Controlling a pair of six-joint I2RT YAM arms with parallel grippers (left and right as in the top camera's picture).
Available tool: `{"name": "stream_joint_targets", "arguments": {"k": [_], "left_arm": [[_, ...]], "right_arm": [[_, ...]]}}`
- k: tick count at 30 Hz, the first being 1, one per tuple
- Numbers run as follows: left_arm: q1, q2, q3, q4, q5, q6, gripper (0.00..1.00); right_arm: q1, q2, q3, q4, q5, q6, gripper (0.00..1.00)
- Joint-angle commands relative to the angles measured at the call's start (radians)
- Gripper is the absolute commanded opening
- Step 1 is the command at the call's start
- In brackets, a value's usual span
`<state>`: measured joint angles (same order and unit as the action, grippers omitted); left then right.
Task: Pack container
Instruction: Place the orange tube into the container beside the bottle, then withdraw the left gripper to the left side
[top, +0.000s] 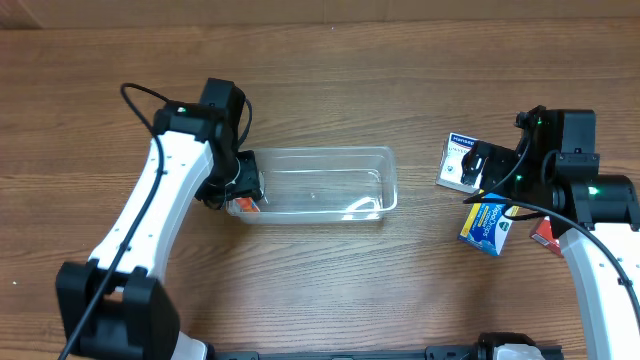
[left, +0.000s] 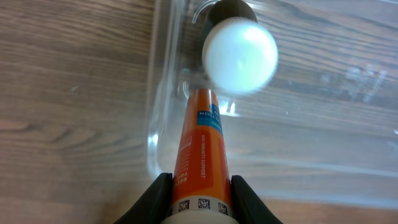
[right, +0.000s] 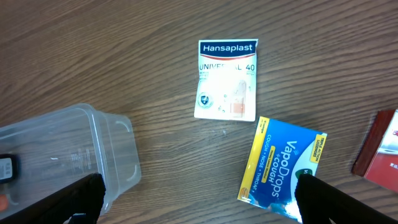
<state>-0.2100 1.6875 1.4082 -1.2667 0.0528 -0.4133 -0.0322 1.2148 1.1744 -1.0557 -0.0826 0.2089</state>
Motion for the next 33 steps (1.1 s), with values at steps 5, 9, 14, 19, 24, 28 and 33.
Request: {"name": "stream_joint_targets", "arguments": {"k": [5,9,14,19,24,28,33], "left_arm": [[-0.007,0.065,-0.008,0.049,0.007,-0.009,0.06],[-0.007,0.065,-0.007,0.049,0.007,-0.009,0.27],[-0.007,0.065,0.012,0.041,0.008,-0.008,0.63],[-0.007,0.064,0.102,0.002,0.007,0.01,0.66],[-0.006,0.064,0.27,-0.093,-0.035,0.024,0.69],[-0.005,0.054,0.421,-0.175,-0.142,0.024,0.88],[0.031,-0.036,0.525,-0.217,-0.22,0.023,1.0]], "right_arm": [[-0.003,-0.008,0.024,0.005,-0.01,0.001,1.0],[-0.003,-0.008,0.024,0.005,-0.01,0.001,1.0],[-0.003,-0.008,0.024,0.005,-0.01,0.001,1.0],[-0.003,-0.008,0.024,0.005,-0.01,0.001,1.0],[-0.003,-0.008,0.024,0.005,-0.01,0.001,1.0],[-0.003,-0.008,0.024,0.005,-0.009,0.001,1.0],[-0.003,-0.008,0.024,-0.02,-0.001,0.001,1.0]]}}
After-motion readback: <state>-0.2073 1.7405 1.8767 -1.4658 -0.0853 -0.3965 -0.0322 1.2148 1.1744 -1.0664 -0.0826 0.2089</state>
